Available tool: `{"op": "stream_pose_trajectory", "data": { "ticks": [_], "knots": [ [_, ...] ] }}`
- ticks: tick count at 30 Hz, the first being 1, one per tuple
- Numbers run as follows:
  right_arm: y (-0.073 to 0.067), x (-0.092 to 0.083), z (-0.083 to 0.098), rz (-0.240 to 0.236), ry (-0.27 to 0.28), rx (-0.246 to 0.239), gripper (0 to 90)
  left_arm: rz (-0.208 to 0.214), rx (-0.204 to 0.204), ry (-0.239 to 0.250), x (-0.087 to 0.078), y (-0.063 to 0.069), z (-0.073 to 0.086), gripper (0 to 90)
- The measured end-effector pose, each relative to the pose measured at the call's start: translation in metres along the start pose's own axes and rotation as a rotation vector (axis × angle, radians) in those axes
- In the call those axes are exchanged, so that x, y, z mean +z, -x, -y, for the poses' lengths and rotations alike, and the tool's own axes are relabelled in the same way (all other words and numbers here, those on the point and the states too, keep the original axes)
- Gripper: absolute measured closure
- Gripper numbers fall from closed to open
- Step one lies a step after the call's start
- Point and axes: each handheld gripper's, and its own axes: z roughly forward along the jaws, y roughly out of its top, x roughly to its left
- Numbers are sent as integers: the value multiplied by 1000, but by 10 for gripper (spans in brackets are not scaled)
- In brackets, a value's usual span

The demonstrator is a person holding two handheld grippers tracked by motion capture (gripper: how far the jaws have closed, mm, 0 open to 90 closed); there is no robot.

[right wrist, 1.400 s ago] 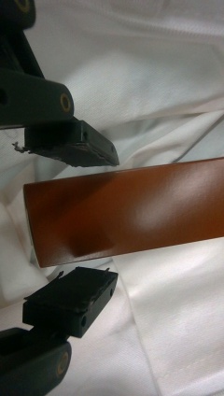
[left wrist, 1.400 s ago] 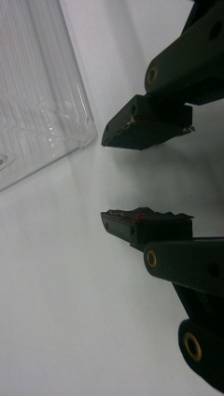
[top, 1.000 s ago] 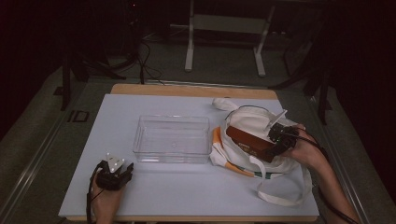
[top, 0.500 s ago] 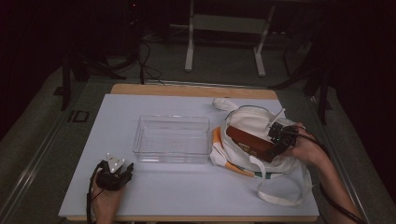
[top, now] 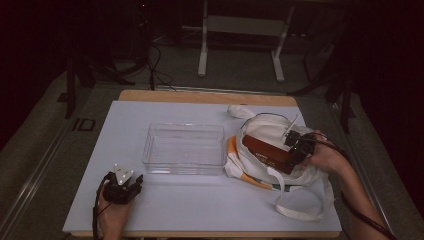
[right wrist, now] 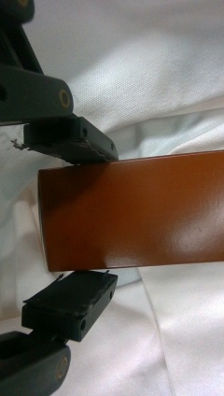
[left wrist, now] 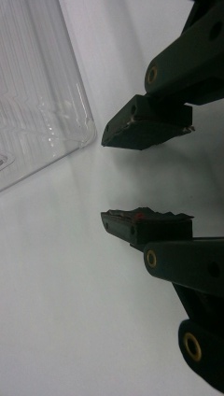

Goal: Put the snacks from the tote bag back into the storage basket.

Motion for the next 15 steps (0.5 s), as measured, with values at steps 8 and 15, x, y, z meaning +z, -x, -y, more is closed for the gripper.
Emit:
{"op": "stream_pose_trajectory", "data": {
  "ticks": [8,15],
  "knots": [
    [3,2,-4,-31,-39,-13,387,-1,-1,1,0,0,0,579],
    [6,7,-7,-49,-72,-8,382,-1,0,0,0,0,0,579]
  ]
}}
